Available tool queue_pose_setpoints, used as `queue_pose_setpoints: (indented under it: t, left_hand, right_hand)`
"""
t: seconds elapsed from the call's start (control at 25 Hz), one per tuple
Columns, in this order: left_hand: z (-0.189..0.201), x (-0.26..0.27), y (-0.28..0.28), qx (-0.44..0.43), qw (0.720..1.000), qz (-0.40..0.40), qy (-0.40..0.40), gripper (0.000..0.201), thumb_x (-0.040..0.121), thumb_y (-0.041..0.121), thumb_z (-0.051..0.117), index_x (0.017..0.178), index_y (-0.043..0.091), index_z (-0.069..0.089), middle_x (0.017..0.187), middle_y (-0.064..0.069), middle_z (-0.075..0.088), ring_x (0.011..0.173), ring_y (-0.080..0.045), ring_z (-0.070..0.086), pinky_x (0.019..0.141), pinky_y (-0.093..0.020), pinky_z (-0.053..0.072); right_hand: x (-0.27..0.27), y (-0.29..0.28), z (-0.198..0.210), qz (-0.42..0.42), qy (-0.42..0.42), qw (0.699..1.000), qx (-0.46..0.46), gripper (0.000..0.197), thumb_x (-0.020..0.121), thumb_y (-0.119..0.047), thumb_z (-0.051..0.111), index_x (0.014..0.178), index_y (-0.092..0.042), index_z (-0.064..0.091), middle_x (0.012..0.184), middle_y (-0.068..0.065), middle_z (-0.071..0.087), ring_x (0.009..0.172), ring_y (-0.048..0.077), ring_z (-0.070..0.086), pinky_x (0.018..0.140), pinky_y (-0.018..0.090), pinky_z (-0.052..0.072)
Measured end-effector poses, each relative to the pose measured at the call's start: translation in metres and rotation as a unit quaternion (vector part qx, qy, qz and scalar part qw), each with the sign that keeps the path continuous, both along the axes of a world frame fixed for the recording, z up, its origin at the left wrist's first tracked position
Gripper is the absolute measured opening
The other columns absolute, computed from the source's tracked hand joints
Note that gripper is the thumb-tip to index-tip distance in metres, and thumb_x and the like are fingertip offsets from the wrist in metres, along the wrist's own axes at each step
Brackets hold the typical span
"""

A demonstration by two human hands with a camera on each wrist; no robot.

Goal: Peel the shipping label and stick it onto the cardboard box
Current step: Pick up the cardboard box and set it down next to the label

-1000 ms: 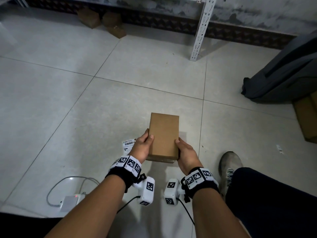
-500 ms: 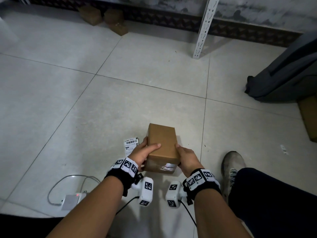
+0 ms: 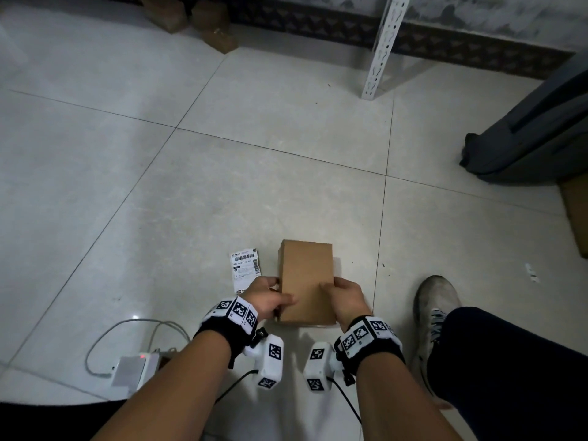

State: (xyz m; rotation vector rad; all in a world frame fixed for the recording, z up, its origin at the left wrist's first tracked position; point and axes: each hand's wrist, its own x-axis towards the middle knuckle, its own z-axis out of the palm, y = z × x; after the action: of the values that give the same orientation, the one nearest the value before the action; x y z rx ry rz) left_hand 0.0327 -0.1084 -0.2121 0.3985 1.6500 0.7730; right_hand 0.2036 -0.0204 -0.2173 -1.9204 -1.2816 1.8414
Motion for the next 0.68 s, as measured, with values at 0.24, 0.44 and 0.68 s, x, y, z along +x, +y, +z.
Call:
queue_pose_setpoints:
  t: [0.24, 0.44, 0.68]
  left_hand:
    - [-0.024, 0.0, -0.007, 0.01, 0.997, -0.055, 0.054, 0.027, 0.053, 0.01, 0.081, 0.079, 0.014, 0.078, 0.085, -0.005, 0.08, 0.084, -0.025, 0.077, 0.085, -0.045, 0.061]
    - [-0.029, -0.016, 0.008, -0.075, 0.997, 0.011, 0.032, 0.018, 0.066, 0.021, 0.079, 0.075, 0.006, 0.073, 0.071, -0.009, 0.073, 0.066, -0.024, 0.066, 0.071, -0.029, 0.052]
    - [-0.056, -0.064, -0.005, -0.184, 0.971, 0.095, 0.121, 0.056, 0.081, 0.027, 0.063, 0.13, 0.013, 0.04, 0.109, -0.024, 0.068, 0.078, -0.036, 0.071, 0.059, -0.041, 0.06]
  right_hand:
    - [0.002, -0.008, -0.012, 0.084, -0.065, 0.994, 0.036, 0.046, 0.086, 0.007, 0.041, 0.116, -0.011, 0.072, 0.109, 0.008, 0.073, 0.105, 0.035, 0.066, 0.099, 0.05, 0.054]
    - [-0.009, -0.004, 0.018, 0.008, -0.125, 0.99, 0.061, 0.046, 0.091, -0.001, 0.053, 0.136, -0.002, 0.058, 0.132, 0.018, 0.064, 0.121, 0.036, 0.06, 0.097, 0.033, 0.047]
    - [-0.055, 0.019, 0.028, -0.059, -0.063, 0.979, 0.182, 0.046, 0.087, 0.0, 0.052, 0.132, -0.006, 0.059, 0.133, 0.018, 0.061, 0.102, 0.026, 0.064, 0.08, 0.026, 0.046]
